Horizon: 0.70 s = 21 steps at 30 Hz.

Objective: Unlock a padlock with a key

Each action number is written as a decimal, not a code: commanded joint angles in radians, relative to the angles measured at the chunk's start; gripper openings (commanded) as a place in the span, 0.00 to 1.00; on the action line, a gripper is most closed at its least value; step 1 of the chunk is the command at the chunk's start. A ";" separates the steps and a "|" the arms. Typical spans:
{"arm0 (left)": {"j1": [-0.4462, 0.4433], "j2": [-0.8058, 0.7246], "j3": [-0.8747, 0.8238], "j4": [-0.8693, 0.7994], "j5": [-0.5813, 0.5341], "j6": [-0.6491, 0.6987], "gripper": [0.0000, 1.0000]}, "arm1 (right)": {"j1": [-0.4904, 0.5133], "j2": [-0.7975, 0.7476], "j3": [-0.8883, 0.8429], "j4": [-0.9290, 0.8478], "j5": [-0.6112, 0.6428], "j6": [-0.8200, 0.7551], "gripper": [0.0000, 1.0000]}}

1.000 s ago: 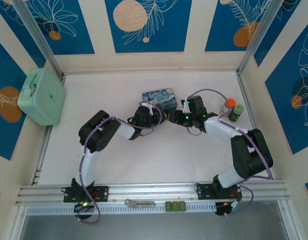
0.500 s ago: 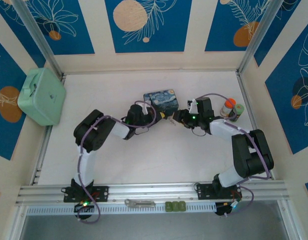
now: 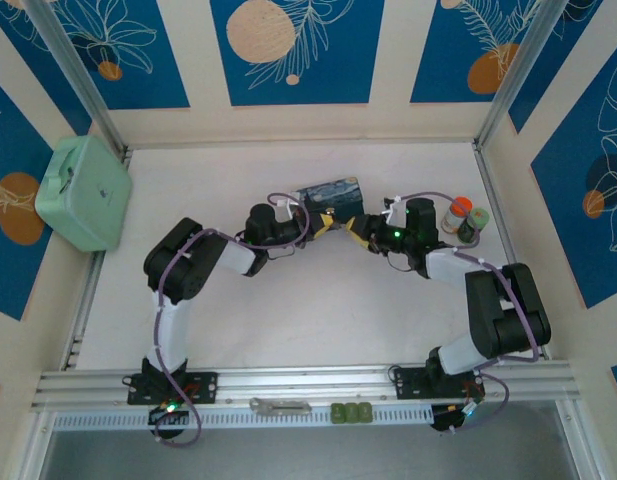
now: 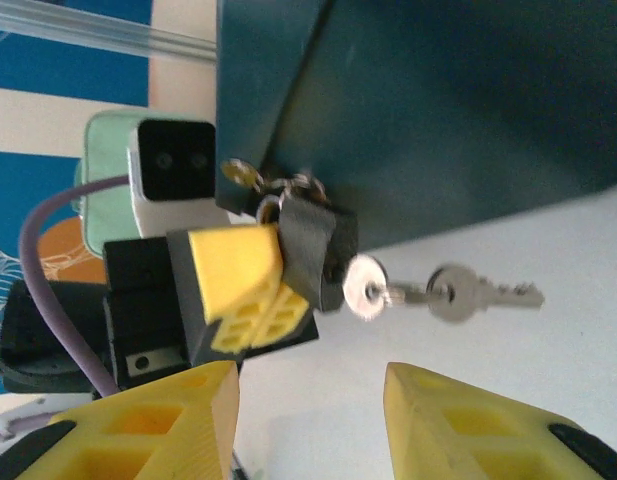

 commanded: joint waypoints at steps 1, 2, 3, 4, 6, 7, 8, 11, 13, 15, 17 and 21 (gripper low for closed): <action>0.011 -0.025 0.018 0.135 0.066 -0.042 0.00 | -0.006 0.046 -0.018 0.127 -0.060 0.099 0.42; 0.012 -0.020 0.019 0.147 0.071 -0.053 0.00 | -0.006 0.056 -0.023 0.146 -0.059 0.115 0.42; 0.013 -0.016 0.021 0.159 0.075 -0.062 0.00 | -0.005 0.062 -0.027 0.158 -0.053 0.121 0.42; 0.013 -0.013 0.021 0.170 0.077 -0.073 0.00 | -0.006 0.069 -0.028 0.164 -0.045 0.122 0.42; 0.013 -0.008 0.022 0.192 0.077 -0.089 0.00 | -0.006 0.077 -0.021 0.165 -0.044 0.122 0.42; 0.013 -0.006 0.024 0.201 0.078 -0.096 0.00 | -0.003 0.080 -0.018 0.160 -0.044 0.118 0.42; 0.013 -0.006 0.025 0.206 0.081 -0.098 0.00 | -0.001 0.079 -0.015 0.152 -0.040 0.114 0.42; 0.013 -0.012 0.028 0.204 0.089 -0.097 0.00 | 0.004 0.076 -0.009 0.143 -0.028 0.109 0.42; 0.013 -0.016 0.026 0.196 0.092 -0.090 0.00 | 0.006 0.077 -0.006 0.149 -0.025 0.114 0.41; 0.011 -0.022 0.020 0.185 0.094 -0.078 0.00 | 0.010 0.087 0.006 0.147 -0.022 0.121 0.39; 0.010 -0.031 0.011 0.161 0.094 -0.052 0.00 | 0.017 0.103 0.017 0.156 -0.026 0.136 0.37; 0.002 -0.074 -0.023 0.048 0.070 0.056 0.00 | 0.017 0.137 0.013 0.209 -0.037 0.203 0.32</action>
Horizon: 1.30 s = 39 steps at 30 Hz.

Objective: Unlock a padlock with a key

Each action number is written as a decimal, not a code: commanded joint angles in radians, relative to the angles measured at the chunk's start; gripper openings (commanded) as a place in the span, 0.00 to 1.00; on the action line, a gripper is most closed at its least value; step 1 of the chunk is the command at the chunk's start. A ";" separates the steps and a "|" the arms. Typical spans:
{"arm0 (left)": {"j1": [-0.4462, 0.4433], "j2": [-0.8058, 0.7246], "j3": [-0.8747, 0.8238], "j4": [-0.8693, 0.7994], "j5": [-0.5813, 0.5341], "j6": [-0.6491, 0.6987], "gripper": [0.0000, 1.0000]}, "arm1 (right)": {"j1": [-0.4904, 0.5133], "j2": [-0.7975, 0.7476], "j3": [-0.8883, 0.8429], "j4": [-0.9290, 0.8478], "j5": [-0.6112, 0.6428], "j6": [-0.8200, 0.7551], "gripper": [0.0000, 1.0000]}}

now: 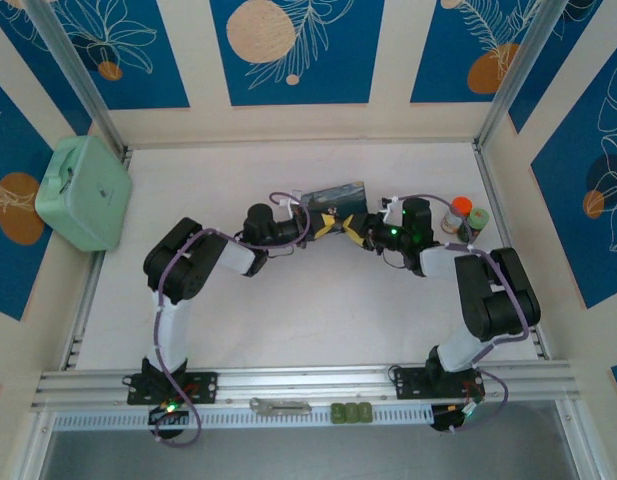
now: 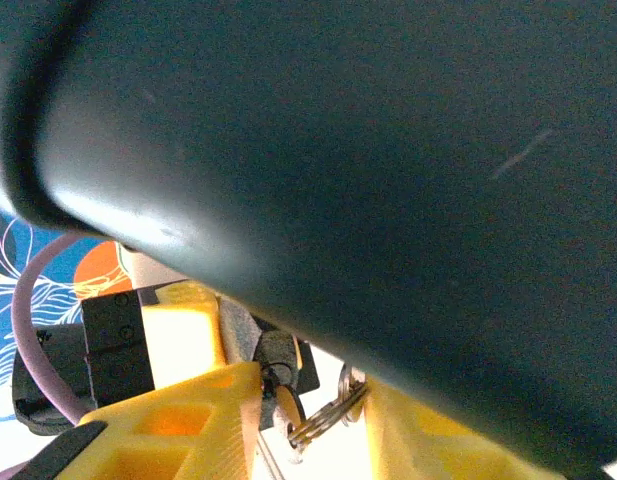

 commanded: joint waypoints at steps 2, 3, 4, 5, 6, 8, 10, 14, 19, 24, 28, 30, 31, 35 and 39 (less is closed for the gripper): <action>-0.002 -0.085 -0.032 -0.031 -0.007 0.139 0.00 | -0.001 0.033 -0.001 0.067 -0.024 0.085 0.31; -0.002 -0.086 -0.034 -0.035 -0.010 0.149 0.00 | -0.003 0.037 -0.005 0.072 -0.024 0.100 0.29; -0.003 -0.082 -0.037 -0.035 -0.011 0.151 0.00 | -0.005 0.041 -0.009 0.083 -0.023 0.110 0.29; -0.004 -0.077 -0.037 -0.027 -0.010 0.147 0.00 | -0.006 0.043 -0.012 0.092 -0.022 0.117 0.28; -0.005 -0.068 -0.039 -0.014 -0.010 0.138 0.00 | -0.008 0.046 -0.016 0.099 -0.018 0.124 0.27; -0.009 -0.054 -0.040 0.003 -0.011 0.128 0.00 | -0.008 0.054 -0.015 0.118 -0.016 0.135 0.18; -0.013 -0.042 -0.042 0.019 -0.018 0.116 0.00 | 0.002 0.069 -0.006 0.132 -0.030 0.149 0.12; -0.015 -0.022 -0.039 0.069 -0.035 0.072 0.00 | 0.025 0.064 -0.008 0.077 -0.025 0.107 0.20; -0.015 -0.007 -0.021 0.100 -0.043 0.035 0.00 | 0.036 0.066 -0.041 0.135 -0.023 0.106 0.24; -0.017 -0.011 -0.020 0.101 -0.039 0.033 0.00 | 0.045 0.085 -0.029 0.170 -0.021 0.124 0.11; -0.019 -0.008 -0.030 0.111 -0.029 0.042 0.00 | 0.037 0.115 -0.021 0.215 -0.020 0.200 0.00; -0.019 0.005 -0.036 0.135 -0.024 0.058 0.00 | 0.031 0.139 -0.028 0.280 -0.047 0.317 0.00; -0.018 0.014 -0.037 0.150 -0.019 0.070 0.00 | 0.032 0.156 -0.031 0.310 -0.067 0.401 0.00; -0.016 0.058 -0.029 0.219 -0.006 0.113 0.00 | 0.082 0.237 -0.077 0.493 -0.075 0.791 0.00; -0.015 0.053 -0.030 0.219 0.000 0.211 0.00 | 0.208 0.370 -0.137 0.793 0.058 1.175 0.00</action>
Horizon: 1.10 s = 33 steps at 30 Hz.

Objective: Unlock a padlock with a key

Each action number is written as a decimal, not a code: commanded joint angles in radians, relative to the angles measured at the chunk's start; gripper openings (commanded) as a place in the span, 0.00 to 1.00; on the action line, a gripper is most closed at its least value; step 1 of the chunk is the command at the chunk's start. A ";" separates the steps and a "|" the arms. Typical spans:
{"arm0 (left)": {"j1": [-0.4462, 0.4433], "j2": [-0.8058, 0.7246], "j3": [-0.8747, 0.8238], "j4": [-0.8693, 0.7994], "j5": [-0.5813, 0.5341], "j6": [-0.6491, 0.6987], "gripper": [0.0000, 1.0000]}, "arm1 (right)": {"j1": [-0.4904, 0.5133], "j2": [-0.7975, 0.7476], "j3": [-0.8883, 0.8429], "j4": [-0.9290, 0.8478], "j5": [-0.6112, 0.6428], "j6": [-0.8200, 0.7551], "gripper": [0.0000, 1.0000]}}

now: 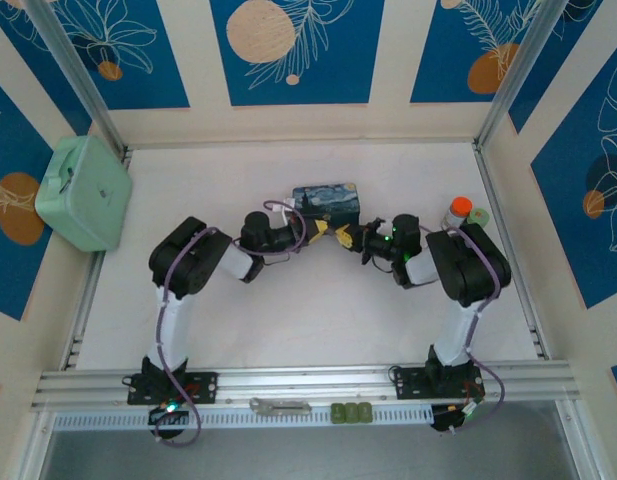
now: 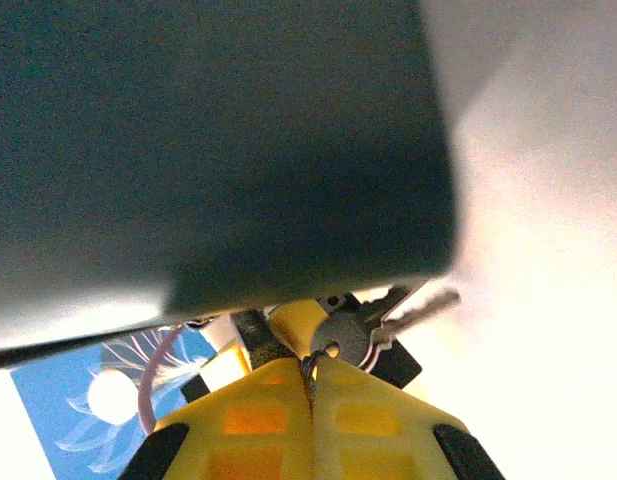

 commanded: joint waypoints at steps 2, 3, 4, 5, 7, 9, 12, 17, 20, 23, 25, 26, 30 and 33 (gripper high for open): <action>-0.022 -0.011 0.027 0.145 0.062 0.117 0.00 | 0.193 0.105 -0.040 0.233 0.061 0.569 0.00; -0.020 -0.010 0.030 0.145 0.074 0.130 0.00 | 0.220 0.102 -0.036 0.234 0.102 0.610 0.00; -0.020 -0.011 0.030 0.145 0.085 0.143 0.00 | 0.237 0.100 -0.025 0.233 0.130 0.647 0.00; -0.019 -0.013 0.031 0.145 0.096 0.155 0.00 | 0.244 0.095 -0.008 0.234 0.145 0.667 0.00; -0.014 -0.016 0.032 0.145 0.120 0.175 0.00 | 0.255 0.080 0.028 0.234 0.169 0.702 0.00; -0.009 -0.016 0.044 0.145 0.156 0.194 0.00 | 0.275 0.050 0.035 0.232 0.235 0.737 0.00; -0.003 -0.011 0.057 0.145 0.179 0.217 0.00 | 0.316 0.028 0.024 0.233 0.341 0.787 0.00; 0.000 -0.007 0.076 0.145 0.174 0.240 0.00 | 0.399 0.063 0.044 0.234 0.454 0.844 0.00; 0.000 -0.003 0.085 0.145 0.172 0.242 0.00 | 0.415 0.082 0.081 0.233 0.464 0.848 0.00; 0.002 -0.001 0.080 0.145 0.168 0.236 0.00 | 0.394 0.080 0.085 0.233 0.439 0.822 0.00; 0.003 -0.003 0.067 0.145 0.157 0.227 0.02 | 0.361 0.081 0.080 0.233 0.391 0.760 0.00; 0.005 -0.004 0.057 0.145 0.150 0.222 0.06 | 0.348 0.082 0.070 0.233 0.377 0.737 0.00; 0.006 -0.013 0.006 0.145 0.116 0.194 0.40 | 0.319 0.091 0.043 0.233 0.346 0.674 0.00; 0.005 -0.033 -0.032 0.145 0.095 0.187 0.58 | 0.316 0.088 0.056 0.234 0.341 0.647 0.00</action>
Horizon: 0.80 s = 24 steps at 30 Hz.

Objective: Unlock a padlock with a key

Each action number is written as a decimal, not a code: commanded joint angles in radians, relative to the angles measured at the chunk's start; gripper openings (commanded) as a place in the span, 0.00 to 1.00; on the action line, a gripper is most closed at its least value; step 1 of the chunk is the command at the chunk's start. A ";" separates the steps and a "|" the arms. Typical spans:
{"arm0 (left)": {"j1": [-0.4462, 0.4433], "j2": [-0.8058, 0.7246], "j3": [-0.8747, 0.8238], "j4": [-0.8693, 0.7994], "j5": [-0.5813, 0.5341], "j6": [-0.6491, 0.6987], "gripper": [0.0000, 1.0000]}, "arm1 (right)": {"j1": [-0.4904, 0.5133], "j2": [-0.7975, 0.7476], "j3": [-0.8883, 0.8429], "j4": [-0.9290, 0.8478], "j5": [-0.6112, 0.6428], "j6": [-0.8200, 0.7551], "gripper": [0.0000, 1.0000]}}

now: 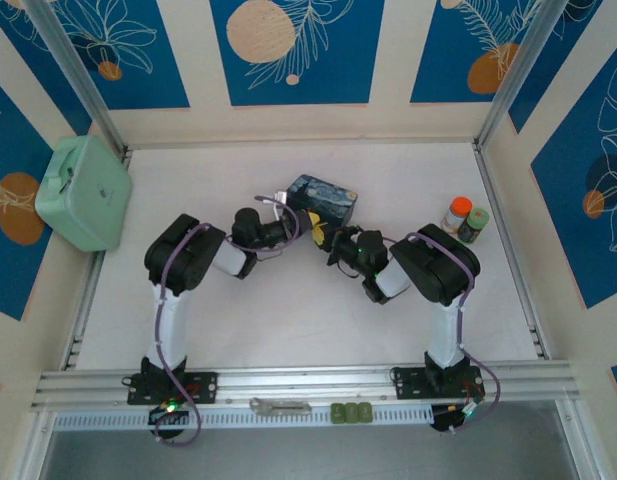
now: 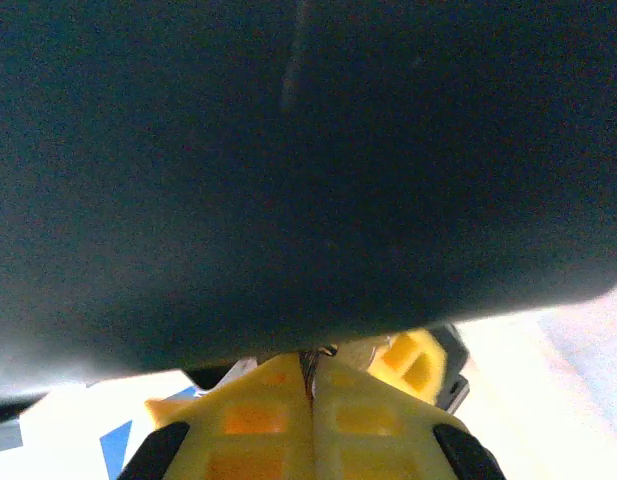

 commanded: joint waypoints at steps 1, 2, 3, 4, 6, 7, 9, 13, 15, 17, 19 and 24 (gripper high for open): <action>-0.047 -0.042 -0.032 0.079 0.053 -0.002 0.62 | 0.028 0.015 0.033 0.025 -0.160 0.416 0.00; -0.048 -0.046 -0.038 0.079 0.046 -0.007 0.63 | 0.028 0.016 0.038 0.026 -0.163 0.415 0.00; -0.048 -0.049 -0.043 0.079 0.039 -0.013 0.63 | 0.028 0.018 0.038 0.026 -0.161 0.415 0.00; -0.048 -0.054 -0.048 0.079 0.030 -0.015 0.64 | 0.028 0.022 0.035 0.026 -0.160 0.414 0.00; -0.048 -0.066 -0.057 0.079 0.011 -0.018 0.67 | 0.028 0.031 0.020 0.026 -0.157 0.415 0.00; -0.046 -0.073 -0.060 0.079 -0.001 -0.020 0.68 | 0.026 0.034 0.012 0.025 -0.155 0.413 0.00; -0.040 -0.083 -0.070 0.079 -0.026 -0.038 0.81 | 0.019 0.040 -0.014 0.025 -0.155 0.402 0.00; -0.016 -0.108 -0.112 0.079 -0.071 -0.055 1.00 | -0.014 0.042 -0.059 0.026 -0.152 0.354 0.00; -0.003 -0.126 -0.147 0.079 -0.088 -0.047 1.00 | -0.035 0.045 -0.066 0.024 -0.166 0.323 0.00; 0.011 -0.128 -0.165 0.079 -0.091 -0.057 1.00 | -0.051 0.051 -0.068 0.025 -0.172 0.305 0.00; 0.021 -0.123 -0.182 0.079 -0.093 -0.070 1.00 | -0.065 0.063 -0.065 0.024 -0.182 0.291 0.00; 0.027 -0.132 -0.211 0.049 -0.123 -0.066 1.00 | -0.104 0.090 -0.065 0.014 -0.208 0.228 0.00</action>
